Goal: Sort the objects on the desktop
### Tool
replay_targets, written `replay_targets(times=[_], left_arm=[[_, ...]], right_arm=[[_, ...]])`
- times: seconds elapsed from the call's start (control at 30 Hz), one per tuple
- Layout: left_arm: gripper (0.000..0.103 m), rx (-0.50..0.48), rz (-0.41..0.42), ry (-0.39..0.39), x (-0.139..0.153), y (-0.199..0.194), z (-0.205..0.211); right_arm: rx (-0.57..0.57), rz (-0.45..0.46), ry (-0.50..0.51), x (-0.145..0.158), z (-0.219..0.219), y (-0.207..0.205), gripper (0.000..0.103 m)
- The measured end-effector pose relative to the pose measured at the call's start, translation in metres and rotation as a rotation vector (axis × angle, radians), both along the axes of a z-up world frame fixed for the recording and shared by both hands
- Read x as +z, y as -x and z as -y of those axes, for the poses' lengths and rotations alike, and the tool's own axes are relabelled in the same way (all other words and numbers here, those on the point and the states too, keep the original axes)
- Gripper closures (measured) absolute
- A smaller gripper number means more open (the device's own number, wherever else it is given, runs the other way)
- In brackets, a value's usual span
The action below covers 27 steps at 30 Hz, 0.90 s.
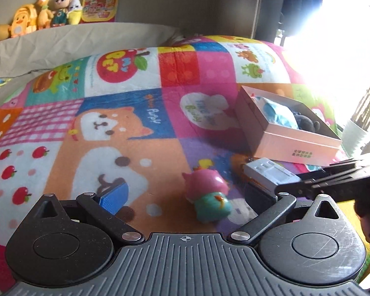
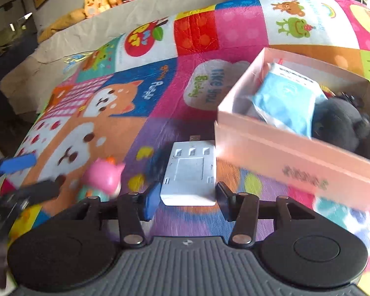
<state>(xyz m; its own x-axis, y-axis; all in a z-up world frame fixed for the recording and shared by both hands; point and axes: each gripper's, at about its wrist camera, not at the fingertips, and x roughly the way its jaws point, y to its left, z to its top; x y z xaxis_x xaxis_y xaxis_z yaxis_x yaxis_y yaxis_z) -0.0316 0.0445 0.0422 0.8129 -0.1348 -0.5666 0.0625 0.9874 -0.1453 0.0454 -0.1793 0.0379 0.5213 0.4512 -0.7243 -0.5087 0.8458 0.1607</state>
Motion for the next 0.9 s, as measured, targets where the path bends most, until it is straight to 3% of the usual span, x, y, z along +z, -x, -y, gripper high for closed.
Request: replay_targets(times=[0.2, 0.27, 0.37, 0.43, 0.5, 0.57, 0.63, 0.67, 0.9], left_arm=[[0.000, -0.104, -0.056, -0.009, -0.016, -0.009, 0.035], [0.000, -0.124, -0.072, -0.019, -0.020, -0.014, 0.044], [0.000, -0.152, -0.077, -0.030, -0.020, -0.017, 0.058], [0.000, -0.176, -0.060, -0.043, -0.016, -0.014, 0.065], [0.000, -0.191, -0.042, -0.064, -0.012, -0.011, 0.069], [0.000, -0.189, -0.036, -0.084, -0.012, -0.008, 0.070], [0.000, -0.174, -0.041, -0.087, -0.013, -0.007, 0.068], [0.000, -0.166, -0.044, -0.085, -0.013, -0.007, 0.066], [0.000, -0.148, -0.064, -0.074, -0.018, -0.008, 0.060]], right_arm=[[-0.017, 0.105, 0.087, 0.001, 0.060, 0.069, 0.054], [-0.083, 0.174, 0.162, -0.003, 0.076, 0.083, 0.054], [-0.239, 0.280, 0.306, -0.013, 0.090, 0.089, 0.041], [-0.330, 0.286, 0.343, -0.019, 0.100, 0.083, 0.035], [-0.387, 0.263, 0.300, -0.020, 0.112, 0.079, 0.035], [-0.386, 0.213, 0.181, -0.020, 0.123, 0.076, 0.035], [-0.360, 0.140, 0.051, -0.018, 0.129, 0.072, 0.026], [-0.362, 0.122, 0.018, -0.018, 0.127, 0.070, 0.017], [-0.421, 0.066, 0.018, -0.027, 0.090, 0.050, 0.001]])
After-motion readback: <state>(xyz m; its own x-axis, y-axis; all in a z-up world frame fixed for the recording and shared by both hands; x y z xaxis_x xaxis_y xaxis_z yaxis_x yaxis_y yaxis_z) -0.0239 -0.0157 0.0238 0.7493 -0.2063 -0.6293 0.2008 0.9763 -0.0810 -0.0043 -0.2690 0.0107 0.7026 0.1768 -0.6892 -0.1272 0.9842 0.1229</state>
